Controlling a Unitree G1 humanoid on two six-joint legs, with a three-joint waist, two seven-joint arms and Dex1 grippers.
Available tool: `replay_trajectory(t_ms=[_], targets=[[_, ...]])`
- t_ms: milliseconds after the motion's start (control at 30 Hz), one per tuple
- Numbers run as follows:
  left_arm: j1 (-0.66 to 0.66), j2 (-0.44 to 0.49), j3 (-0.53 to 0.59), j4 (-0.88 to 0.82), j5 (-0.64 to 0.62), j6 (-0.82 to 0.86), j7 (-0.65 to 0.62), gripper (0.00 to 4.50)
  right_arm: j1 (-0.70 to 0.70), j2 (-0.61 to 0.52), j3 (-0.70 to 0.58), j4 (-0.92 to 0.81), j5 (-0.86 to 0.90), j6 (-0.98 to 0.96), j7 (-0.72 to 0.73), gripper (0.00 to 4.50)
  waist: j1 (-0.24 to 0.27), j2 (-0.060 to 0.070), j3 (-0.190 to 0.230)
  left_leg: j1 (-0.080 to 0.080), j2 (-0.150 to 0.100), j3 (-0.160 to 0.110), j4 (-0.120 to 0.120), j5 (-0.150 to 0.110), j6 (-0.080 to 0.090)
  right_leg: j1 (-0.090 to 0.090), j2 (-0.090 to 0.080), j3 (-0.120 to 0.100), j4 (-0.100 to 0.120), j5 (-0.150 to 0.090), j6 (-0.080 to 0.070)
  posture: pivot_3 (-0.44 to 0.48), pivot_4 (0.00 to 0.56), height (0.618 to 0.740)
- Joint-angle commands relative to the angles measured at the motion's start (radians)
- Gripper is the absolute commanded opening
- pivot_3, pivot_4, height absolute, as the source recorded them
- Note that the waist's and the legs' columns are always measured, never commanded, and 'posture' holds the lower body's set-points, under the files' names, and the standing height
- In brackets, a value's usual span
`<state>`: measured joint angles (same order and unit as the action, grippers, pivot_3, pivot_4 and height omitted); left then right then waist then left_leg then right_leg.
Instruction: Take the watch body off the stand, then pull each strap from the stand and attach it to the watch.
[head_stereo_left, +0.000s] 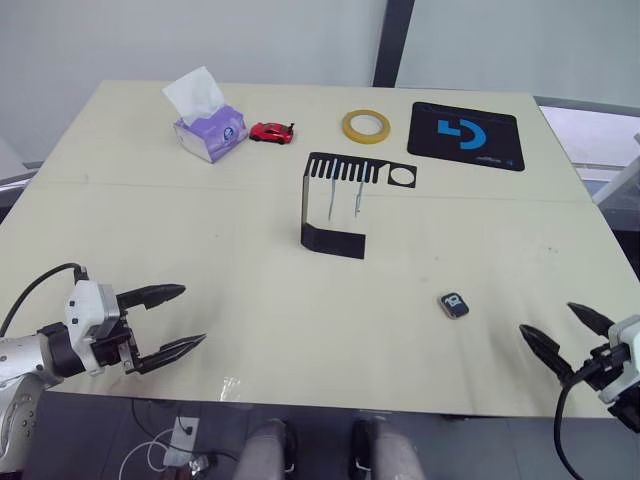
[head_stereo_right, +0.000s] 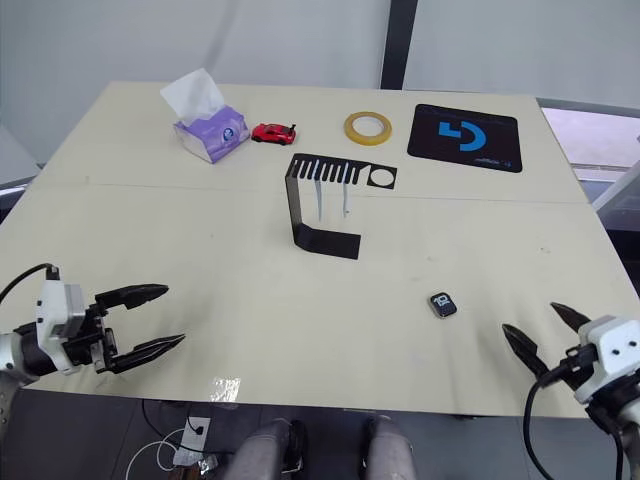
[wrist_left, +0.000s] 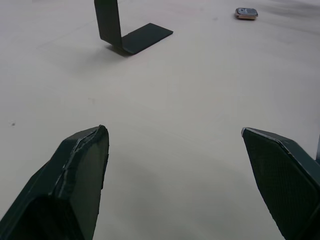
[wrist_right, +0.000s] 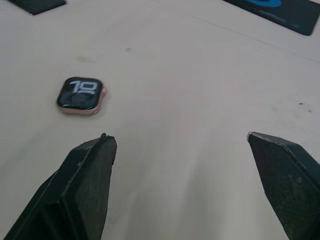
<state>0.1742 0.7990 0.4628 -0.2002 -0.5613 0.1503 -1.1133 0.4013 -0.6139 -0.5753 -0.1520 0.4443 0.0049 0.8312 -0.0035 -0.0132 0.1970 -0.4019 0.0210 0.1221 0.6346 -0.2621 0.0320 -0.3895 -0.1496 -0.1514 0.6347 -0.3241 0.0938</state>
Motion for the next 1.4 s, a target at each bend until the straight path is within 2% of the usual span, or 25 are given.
replay_trajectory(t_ms=[33, 167, 367, 667, 733, 867, 1000, 1200, 1400], targets=[[0.012, -0.011, 0.037, 0.003, 0.005, -0.024, 0.019, 4.5, 0.012, -0.009, -0.017, 0.011, 0.004, -0.043, 0.034, 4.46, 0.002, 0.0, 0.0, 0.0, 0.0, 0.0, 0.0, 0.0, 0.0, 0.0, 0.0, 0.0, 0.0, 0.0, 0.0, 0.0, 0.15, 0.74], [0.012, -0.022, 0.043, 0.01, 0.004, -0.021, 0.047, 4.5, 0.003, -0.006, 0.006, 0.017, -0.007, -0.062, 0.051, 4.46, 0.002, 0.0, 0.0, 0.0, 0.001, 0.0, 0.0, 0.0, -0.001, 0.0, 0.0, 0.0, 0.0, 0.0, 0.0, 0.0, 0.15, 0.74], [-0.007, -0.066, 0.037, 0.014, 0.003, -0.046, 0.083, 4.5, -0.118, -0.006, 0.068, -0.043, 0.029, 0.018, 0.006, 4.46, 0.0, 0.0, 0.0, 0.001, 0.002, 0.001, 0.001, 0.0, -0.001, 0.0, 0.0, 0.001, 0.0, 0.001, -0.001, 0.0, 0.15, 0.74], [-0.096, -0.183, -0.039, -0.065, 0.042, -0.053, 0.253, 4.5, -0.437, 0.065, 0.355, -0.195, 0.037, 0.262, -0.139, 4.46, 0.004, -0.001, -0.001, 0.0, 0.004, 0.0, 0.003, 0.0, -0.003, 0.0, 0.001, 0.0, 0.001, 0.001, -0.002, 0.0, 0.15, 0.74], [-0.099, -0.19, -0.066, -0.096, 0.04, -0.038, 0.271, 4.5, -0.492, 0.089, 0.397, -0.2, 0.034, 0.285, -0.155, 4.46, 0.003, -0.001, -0.001, -0.001, 0.004, 0.0, 0.003, 0.0, -0.003, 0.0, 0.001, 0.0, 0.002, 0.001, -0.002, 0.0, 0.15, 0.74], [-0.142, -0.226, -0.131, -0.146, 0.08, 0.019, 0.388, 4.5, -0.566, 0.114, 0.462, -0.188, 0.007, 0.278, -0.153, 4.46, 0.004, -0.001, -0.001, -0.003, 0.004, 0.0, 0.01, -0.001, -0.002, 0.0, 0.002, -0.001, 0.002, 0.001, -0.002, 0.0, 0.15, 0.74], [-0.241, -0.302, -0.215, -0.155, 0.144, 0.075, 0.535, 4.5, -0.588, 0.124, 0.524, -0.188, -0.032, 0.166, -0.085, 4.46, 0.006, -0.001, -0.001, -0.003, 0.004, 0.0, 0.013, -0.002, 0.0, 0.001, 0.002, -0.001, 0.003, 0.001, -0.002, 0.0, 0.15, 0.74], [-0.385, -0.431, -0.325, -0.115, 0.224, 0.139, 0.704, 4.5, -0.579, 0.14, 0.516, -0.21, -0.016, 0.079, -0.057, 4.46, 0.005, -0.001, -0.001, -0.003, 0.004, -0.001, 0.013, -0.003, 0.0, 0.003, 0.004, -0.003, 0.004, 0.002, -0.001, 0.0, 0.15, 0.74], [-0.49, -0.509, -0.402, -0.057, 0.293, 0.173, 0.786, 4.5, -0.546, 0.129, 0.494, -0.248, 0.009, 0.049, -0.032, 4.46, 0.006, -0.001, -0.001, -0.003, 0.004, -0.001, 0.014, -0.003, 0.0, 0.004, 0.005, -0.004, 0.004, 0.002, -0.001, 0.0, 0.15, 0.74]])
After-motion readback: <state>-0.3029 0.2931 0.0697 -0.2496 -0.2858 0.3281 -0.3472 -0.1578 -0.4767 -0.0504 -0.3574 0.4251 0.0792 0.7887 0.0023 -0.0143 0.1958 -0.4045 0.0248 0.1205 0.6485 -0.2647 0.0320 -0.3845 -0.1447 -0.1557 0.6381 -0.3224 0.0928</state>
